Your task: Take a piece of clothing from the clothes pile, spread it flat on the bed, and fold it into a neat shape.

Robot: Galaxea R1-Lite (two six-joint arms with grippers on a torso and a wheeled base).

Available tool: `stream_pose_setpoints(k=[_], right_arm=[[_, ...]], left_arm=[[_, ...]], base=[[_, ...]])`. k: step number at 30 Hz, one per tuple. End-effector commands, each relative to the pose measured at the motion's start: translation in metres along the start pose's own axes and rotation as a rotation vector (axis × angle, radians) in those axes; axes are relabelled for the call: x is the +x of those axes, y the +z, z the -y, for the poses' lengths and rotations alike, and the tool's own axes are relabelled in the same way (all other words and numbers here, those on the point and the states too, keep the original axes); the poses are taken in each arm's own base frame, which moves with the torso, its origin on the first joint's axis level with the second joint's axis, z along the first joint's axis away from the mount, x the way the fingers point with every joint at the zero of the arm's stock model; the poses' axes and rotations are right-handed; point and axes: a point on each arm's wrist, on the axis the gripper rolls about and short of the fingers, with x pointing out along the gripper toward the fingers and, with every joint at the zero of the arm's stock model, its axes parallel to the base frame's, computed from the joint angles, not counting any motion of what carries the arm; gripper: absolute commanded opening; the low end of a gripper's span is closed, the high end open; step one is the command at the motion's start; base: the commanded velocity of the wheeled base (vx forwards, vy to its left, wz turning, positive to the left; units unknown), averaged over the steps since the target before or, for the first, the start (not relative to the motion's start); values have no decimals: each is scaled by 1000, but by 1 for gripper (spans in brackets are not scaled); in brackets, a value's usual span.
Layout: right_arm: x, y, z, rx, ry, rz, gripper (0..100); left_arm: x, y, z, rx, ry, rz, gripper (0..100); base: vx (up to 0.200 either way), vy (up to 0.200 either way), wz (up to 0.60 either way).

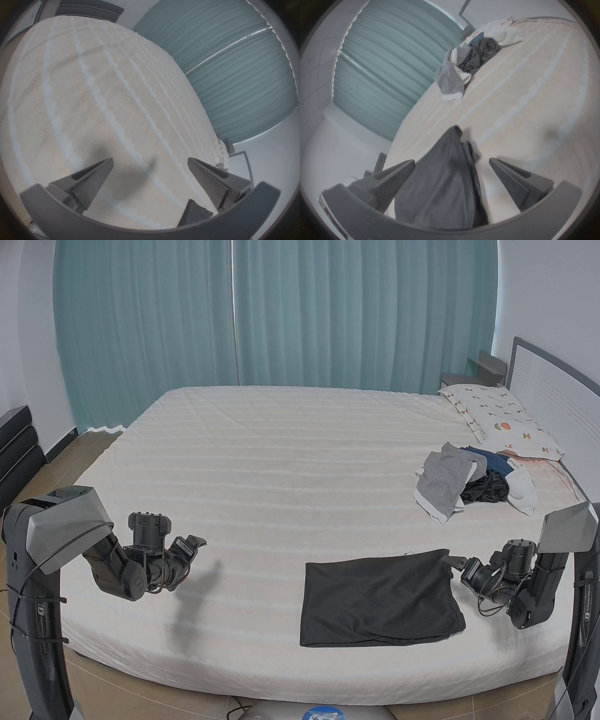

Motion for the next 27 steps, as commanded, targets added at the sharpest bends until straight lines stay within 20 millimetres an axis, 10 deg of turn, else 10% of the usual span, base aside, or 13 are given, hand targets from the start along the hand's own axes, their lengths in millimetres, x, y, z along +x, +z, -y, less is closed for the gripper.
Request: stream_pose_setpoints(k=[1,18,19,27], right_arm=[[-45,-6,-1,-76,47,-115,100],[-60,-46,9,-256,5,-294,100],[-61,-46,9,-255,4,-295,0],[-73,-46,13,-269,-17,-300,0]], left_arm=[[0,0,-1,0,2,-1,100],[0,0,0,0,0,-1,100],[0,0,0,0,0,-1,100],[0,0,0,0,0,-1,100]], base=[[0,0,0],[0,0,0],[0,0,0],[0,0,0]])
